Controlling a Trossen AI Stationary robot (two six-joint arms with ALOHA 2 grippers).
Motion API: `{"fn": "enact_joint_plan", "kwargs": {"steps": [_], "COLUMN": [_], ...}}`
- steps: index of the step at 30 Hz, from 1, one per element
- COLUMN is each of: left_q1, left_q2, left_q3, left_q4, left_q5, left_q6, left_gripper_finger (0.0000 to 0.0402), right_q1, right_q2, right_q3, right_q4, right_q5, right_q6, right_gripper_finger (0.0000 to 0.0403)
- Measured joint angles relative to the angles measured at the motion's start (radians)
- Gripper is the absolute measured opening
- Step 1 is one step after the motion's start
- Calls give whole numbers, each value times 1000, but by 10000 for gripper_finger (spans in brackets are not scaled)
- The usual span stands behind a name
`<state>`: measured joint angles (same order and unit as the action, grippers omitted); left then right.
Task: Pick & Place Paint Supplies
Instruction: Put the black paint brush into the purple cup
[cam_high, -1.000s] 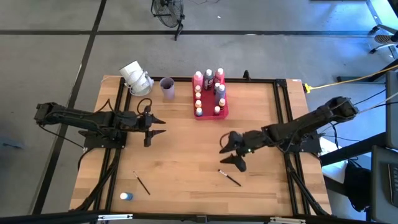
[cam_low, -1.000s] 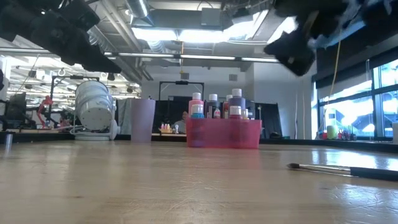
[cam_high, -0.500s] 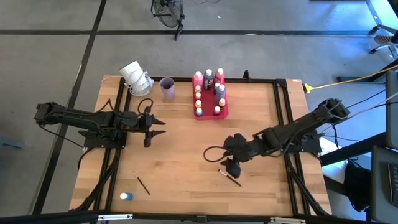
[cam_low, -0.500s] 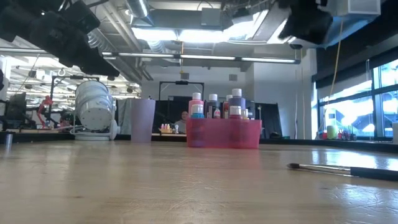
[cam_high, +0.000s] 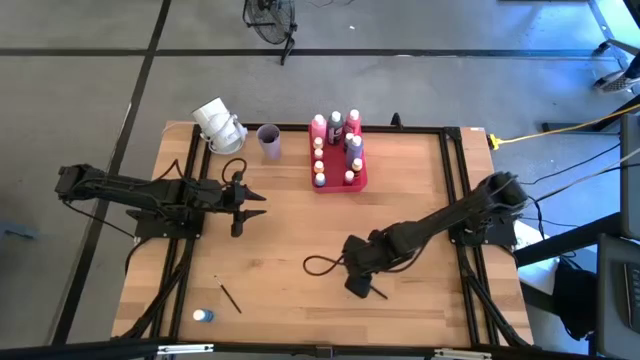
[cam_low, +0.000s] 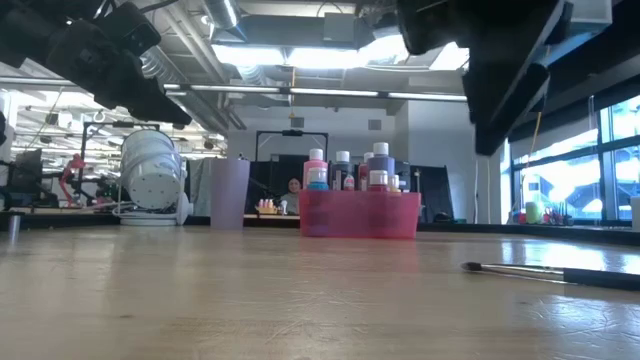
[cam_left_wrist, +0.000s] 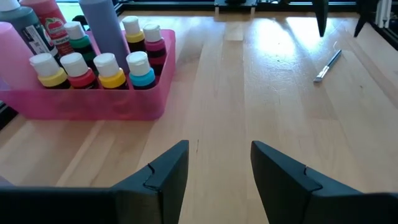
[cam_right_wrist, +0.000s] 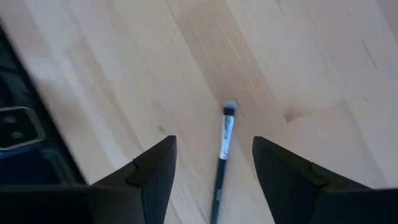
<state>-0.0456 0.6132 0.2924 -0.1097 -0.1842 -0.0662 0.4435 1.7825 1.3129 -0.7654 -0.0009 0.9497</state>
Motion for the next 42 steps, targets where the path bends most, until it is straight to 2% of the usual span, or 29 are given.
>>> {"fn": "enact_joint_plan", "kwargs": {"steps": [7, 16, 23, 28, 42], "left_q1": [0, 0, 0, 0, 0], "left_q2": [0, 0, 0, 0, 0], "left_q3": [0, 0, 0, 0, 0], "left_q4": [1, 5, 11, 33, 45], "left_q5": [30, 31, 92, 105, 122], "left_q6": [-32, -100, -135, -134, -161], "left_gripper_finger": [169, 169, 169, 169, 169], "right_q1": [0, -7, -10, -11, -21], "right_q2": [149, 204, 212, 248, 267], "right_q3": [174, 192, 193, 193, 192], "right_q4": [-213, -196, -193, -184, -134], "right_q5": [-3, -2, 7, -32, 8], "right_q6": [-13, -56, -63, -77, -104], "right_gripper_finger": [214, 213, 212, 212, 212]}}
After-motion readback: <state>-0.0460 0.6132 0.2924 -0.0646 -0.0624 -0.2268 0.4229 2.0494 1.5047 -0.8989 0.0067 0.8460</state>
